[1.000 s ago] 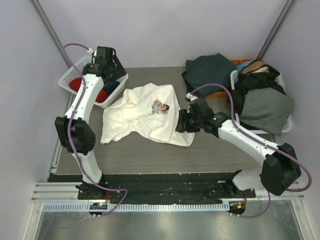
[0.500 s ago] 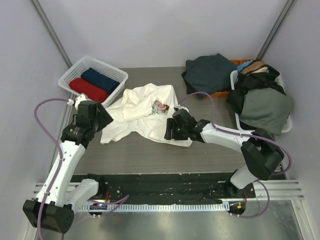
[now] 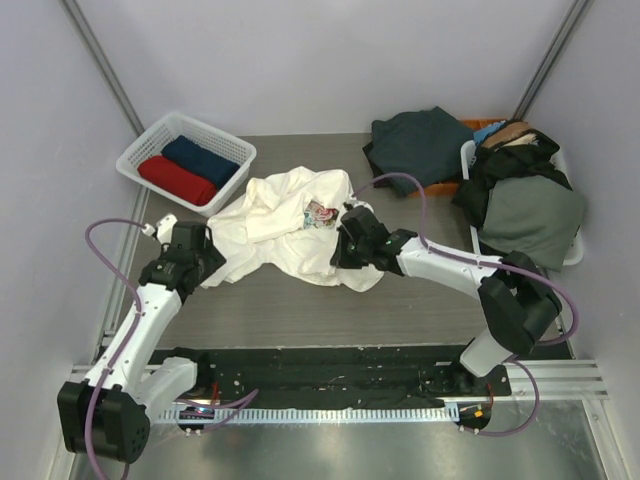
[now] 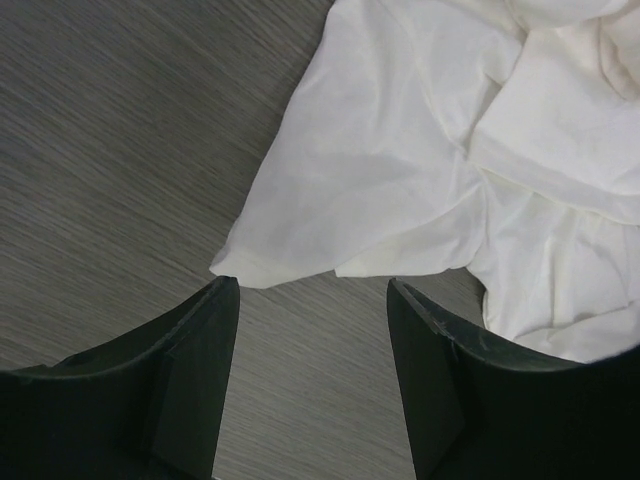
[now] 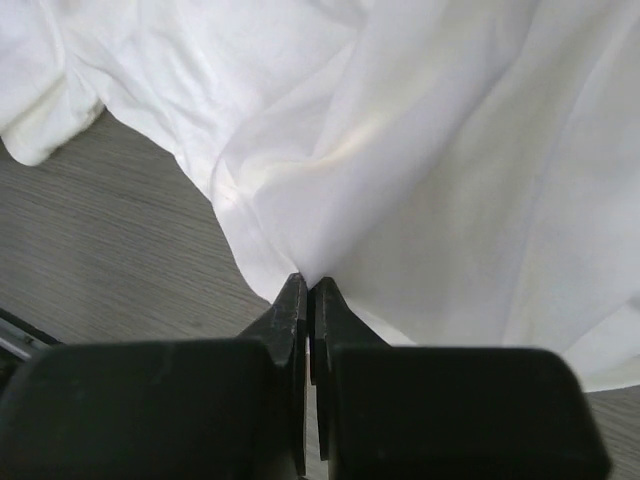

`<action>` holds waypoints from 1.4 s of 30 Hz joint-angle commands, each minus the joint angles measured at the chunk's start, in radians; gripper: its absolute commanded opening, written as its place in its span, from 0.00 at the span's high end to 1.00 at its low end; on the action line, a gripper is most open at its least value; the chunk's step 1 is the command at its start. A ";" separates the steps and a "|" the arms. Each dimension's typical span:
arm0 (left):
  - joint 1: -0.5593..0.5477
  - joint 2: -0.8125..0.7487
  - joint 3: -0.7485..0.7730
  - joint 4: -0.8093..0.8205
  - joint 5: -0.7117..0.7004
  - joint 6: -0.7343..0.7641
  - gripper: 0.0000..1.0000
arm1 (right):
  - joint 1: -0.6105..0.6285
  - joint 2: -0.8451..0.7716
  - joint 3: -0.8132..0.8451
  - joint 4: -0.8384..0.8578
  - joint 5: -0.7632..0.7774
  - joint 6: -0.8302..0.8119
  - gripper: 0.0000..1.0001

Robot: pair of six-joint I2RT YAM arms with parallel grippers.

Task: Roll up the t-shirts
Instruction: Flatten out the T-shirt at the center of the board.

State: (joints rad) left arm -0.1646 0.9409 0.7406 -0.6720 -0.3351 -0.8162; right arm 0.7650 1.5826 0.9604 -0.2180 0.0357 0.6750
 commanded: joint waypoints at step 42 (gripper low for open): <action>0.014 -0.007 -0.205 0.258 -0.056 -0.069 0.42 | -0.360 -0.095 -0.109 0.032 -0.110 -0.245 0.27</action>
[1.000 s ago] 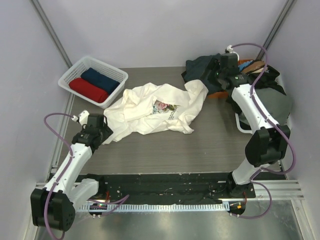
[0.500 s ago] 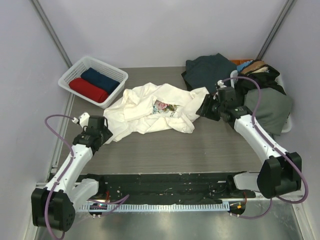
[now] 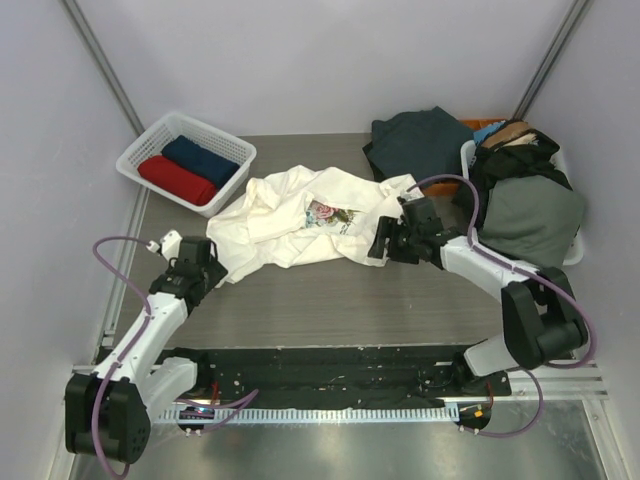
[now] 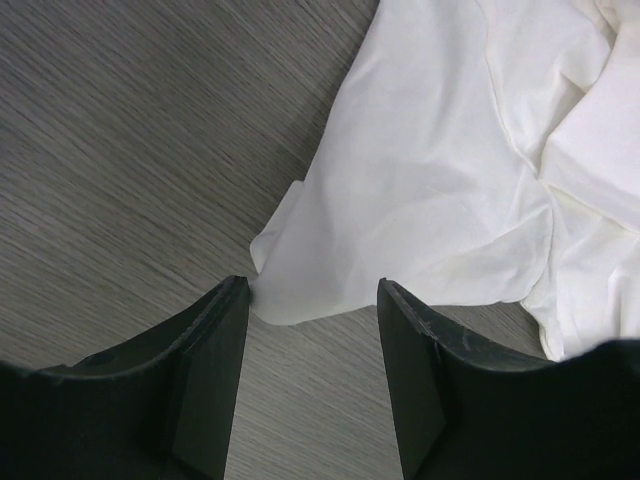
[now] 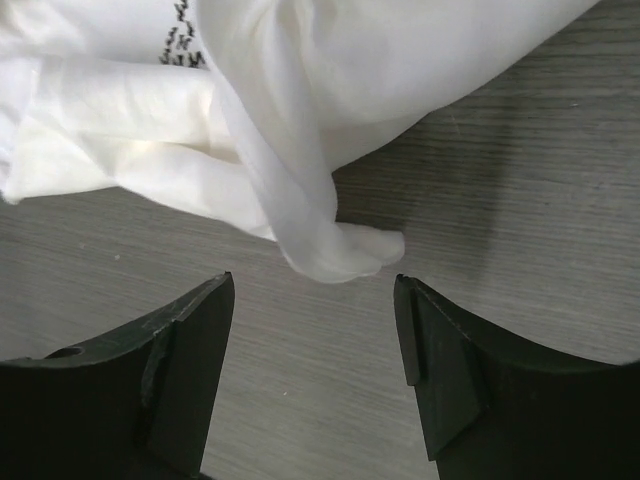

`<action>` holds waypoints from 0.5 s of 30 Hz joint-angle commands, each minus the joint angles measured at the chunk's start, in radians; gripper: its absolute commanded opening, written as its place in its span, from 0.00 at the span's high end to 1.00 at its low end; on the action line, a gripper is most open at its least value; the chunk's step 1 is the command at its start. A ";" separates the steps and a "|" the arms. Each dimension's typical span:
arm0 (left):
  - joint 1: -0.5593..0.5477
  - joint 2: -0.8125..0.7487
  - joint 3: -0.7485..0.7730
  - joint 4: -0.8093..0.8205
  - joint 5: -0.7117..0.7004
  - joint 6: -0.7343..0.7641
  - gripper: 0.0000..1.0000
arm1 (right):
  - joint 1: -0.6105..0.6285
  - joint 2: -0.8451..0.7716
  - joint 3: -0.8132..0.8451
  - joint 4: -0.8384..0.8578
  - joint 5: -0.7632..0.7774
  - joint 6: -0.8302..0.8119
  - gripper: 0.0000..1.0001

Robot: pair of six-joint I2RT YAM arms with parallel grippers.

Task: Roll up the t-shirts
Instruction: Flatten out the T-shirt at the center of the board.

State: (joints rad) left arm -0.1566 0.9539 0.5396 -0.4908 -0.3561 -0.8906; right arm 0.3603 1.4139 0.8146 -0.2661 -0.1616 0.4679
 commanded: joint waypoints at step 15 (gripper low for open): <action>0.005 -0.046 -0.004 0.144 -0.058 0.062 0.70 | 0.091 -0.106 0.023 -0.120 0.068 0.051 0.99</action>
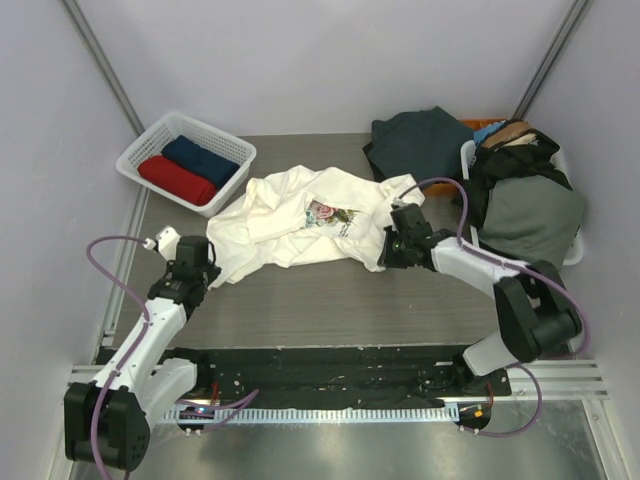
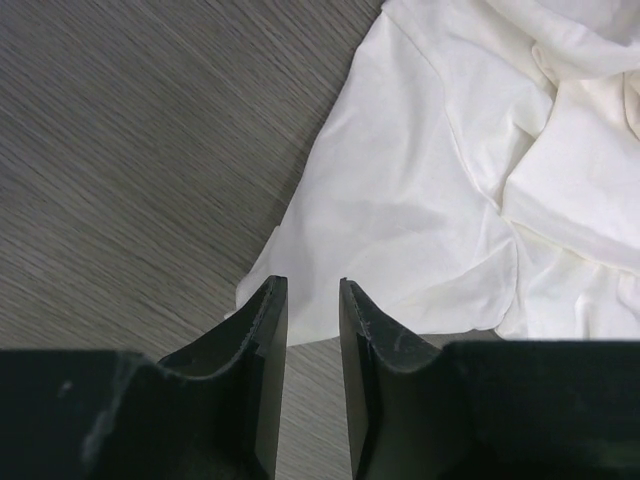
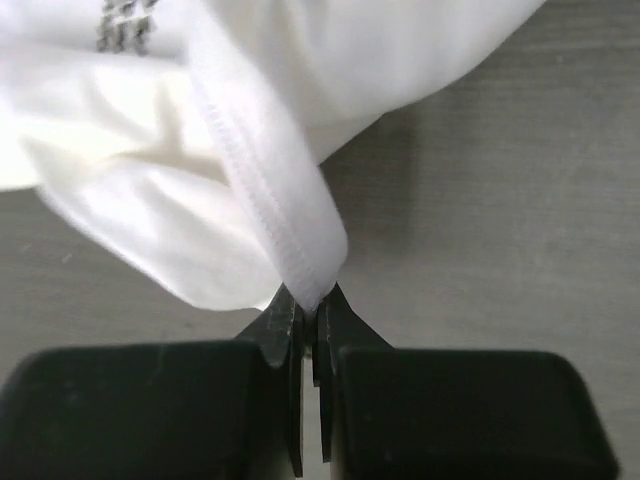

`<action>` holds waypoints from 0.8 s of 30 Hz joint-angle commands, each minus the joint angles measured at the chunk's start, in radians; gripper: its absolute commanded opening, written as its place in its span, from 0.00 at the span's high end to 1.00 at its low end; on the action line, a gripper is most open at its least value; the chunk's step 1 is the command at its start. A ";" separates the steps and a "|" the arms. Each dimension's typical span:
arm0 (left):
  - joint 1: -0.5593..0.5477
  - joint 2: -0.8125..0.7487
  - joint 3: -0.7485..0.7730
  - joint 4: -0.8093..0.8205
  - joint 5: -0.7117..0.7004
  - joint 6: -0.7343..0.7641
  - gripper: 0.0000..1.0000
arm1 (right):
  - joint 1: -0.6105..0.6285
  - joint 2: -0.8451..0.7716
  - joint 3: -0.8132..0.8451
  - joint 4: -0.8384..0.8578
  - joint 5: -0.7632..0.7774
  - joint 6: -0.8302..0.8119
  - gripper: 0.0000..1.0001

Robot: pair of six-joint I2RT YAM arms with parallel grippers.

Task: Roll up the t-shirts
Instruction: Flatten out the T-shirt at the center of the board.

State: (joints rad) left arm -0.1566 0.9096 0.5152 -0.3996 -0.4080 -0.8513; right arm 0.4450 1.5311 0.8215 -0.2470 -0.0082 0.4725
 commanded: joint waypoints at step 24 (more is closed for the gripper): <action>0.005 -0.028 0.051 0.031 -0.071 0.037 0.69 | -0.152 -0.629 -0.244 -0.339 0.028 0.284 0.45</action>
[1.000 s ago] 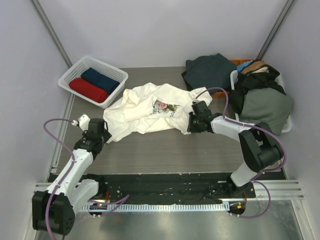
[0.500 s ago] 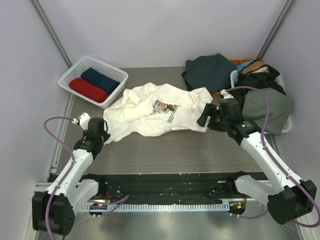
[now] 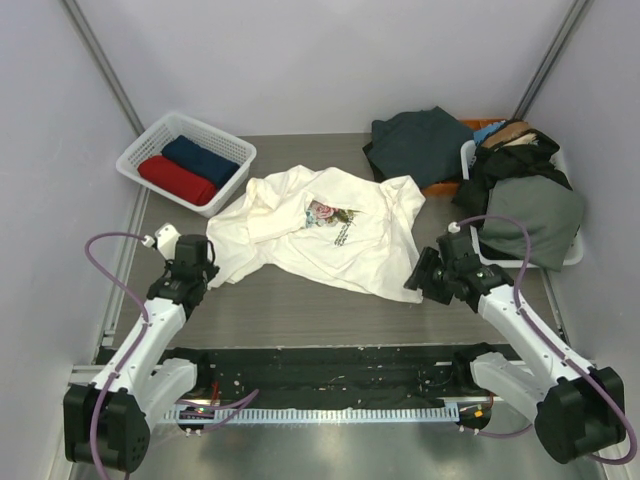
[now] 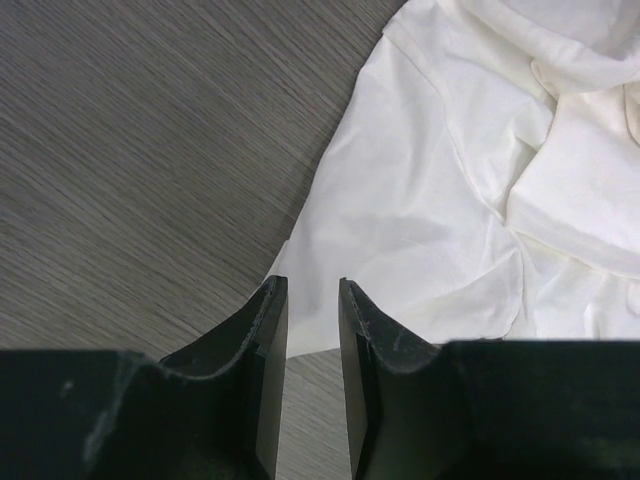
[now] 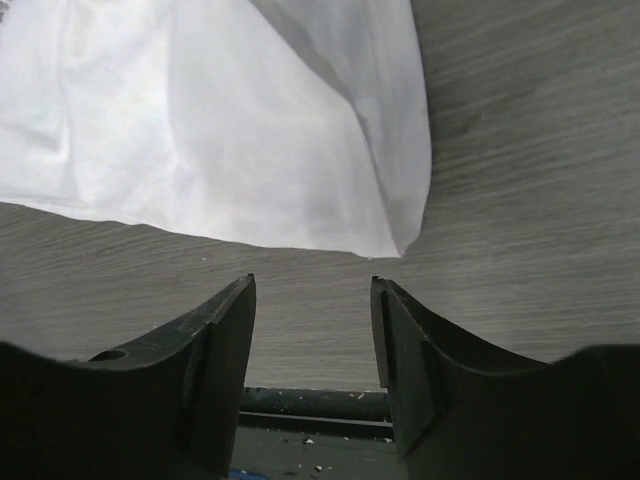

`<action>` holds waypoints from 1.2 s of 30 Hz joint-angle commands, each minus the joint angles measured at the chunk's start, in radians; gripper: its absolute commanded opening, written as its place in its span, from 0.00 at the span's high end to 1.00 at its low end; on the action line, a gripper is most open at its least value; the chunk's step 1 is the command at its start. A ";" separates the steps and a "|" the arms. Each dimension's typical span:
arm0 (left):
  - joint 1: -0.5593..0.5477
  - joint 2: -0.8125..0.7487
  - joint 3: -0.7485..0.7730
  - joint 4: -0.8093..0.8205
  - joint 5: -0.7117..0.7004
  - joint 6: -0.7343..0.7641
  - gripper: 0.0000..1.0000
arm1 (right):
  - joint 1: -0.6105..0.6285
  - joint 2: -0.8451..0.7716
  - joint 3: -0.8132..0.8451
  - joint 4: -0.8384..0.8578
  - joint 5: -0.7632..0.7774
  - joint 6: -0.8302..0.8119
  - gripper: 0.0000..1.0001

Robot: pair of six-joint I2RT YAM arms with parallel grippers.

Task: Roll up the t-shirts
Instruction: Flatten out the T-shirt at the center of the board.

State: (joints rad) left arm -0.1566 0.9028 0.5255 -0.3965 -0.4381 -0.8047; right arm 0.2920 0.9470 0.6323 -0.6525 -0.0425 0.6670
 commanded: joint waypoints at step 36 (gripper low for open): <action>0.005 -0.041 0.018 0.071 -0.044 0.002 0.65 | 0.024 0.084 -0.193 0.183 0.107 0.157 0.47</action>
State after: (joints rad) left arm -0.1566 0.8639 0.5266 -0.3737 -0.4522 -0.8040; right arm 0.3073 1.0359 0.4583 -0.4938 0.0586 0.7952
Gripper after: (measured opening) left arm 0.348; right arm 0.564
